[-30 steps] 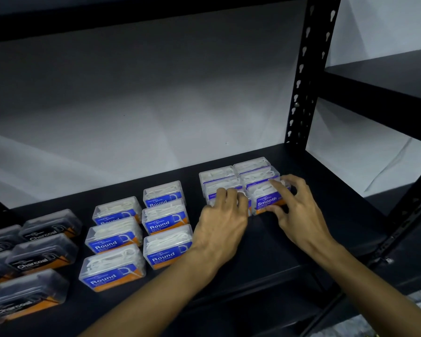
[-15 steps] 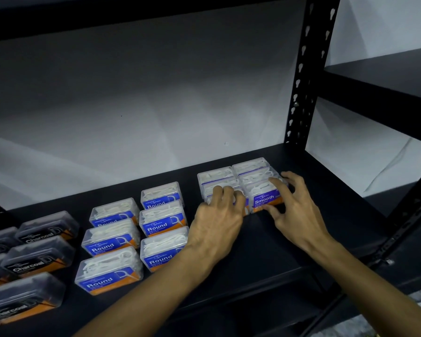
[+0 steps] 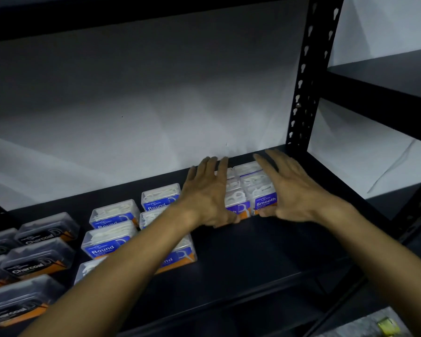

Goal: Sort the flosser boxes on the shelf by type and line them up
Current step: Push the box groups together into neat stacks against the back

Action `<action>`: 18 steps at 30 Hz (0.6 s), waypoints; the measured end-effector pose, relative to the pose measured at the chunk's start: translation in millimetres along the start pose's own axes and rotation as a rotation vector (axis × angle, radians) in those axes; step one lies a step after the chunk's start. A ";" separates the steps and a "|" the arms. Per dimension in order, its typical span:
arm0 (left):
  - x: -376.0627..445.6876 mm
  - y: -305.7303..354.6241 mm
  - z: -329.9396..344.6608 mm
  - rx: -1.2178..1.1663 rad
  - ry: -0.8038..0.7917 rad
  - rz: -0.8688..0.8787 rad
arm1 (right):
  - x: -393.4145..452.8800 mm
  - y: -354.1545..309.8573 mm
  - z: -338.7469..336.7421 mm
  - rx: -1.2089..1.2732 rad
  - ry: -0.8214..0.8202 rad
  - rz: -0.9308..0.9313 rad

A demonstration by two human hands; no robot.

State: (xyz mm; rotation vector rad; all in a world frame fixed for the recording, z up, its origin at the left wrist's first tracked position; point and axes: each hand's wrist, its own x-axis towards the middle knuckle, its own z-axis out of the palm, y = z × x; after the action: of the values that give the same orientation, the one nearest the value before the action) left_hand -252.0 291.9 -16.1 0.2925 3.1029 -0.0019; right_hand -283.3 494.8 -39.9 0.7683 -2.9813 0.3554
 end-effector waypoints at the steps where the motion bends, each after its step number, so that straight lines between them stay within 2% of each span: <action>1: 7.6 -1.7 -2.9 -0.018 -0.073 -0.005 | 9.8 0.2 -7.5 -0.034 -0.104 -0.008; 4: 22.9 -2.3 -6.3 -0.057 -0.234 -0.024 | 35.8 -1.1 -21.8 -0.140 -0.344 0.015; 9: 27.7 1.0 -1.7 -0.023 -0.284 -0.055 | 60.0 -4.4 -28.0 -0.188 -0.545 0.074; 13: 30.0 0.2 1.5 -0.041 -0.281 -0.076 | 65.5 -4.5 -25.9 -0.196 -0.568 0.054; 18: 29.2 3.9 2.9 -0.039 -0.216 -0.072 | 65.3 -4.2 -20.7 -0.217 -0.505 0.005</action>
State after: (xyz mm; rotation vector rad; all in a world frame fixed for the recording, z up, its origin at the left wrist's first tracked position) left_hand -279.9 301.2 -19.7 0.1675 2.8927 0.0236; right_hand -338.8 465.3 -12.5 0.9440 -3.3959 -0.1950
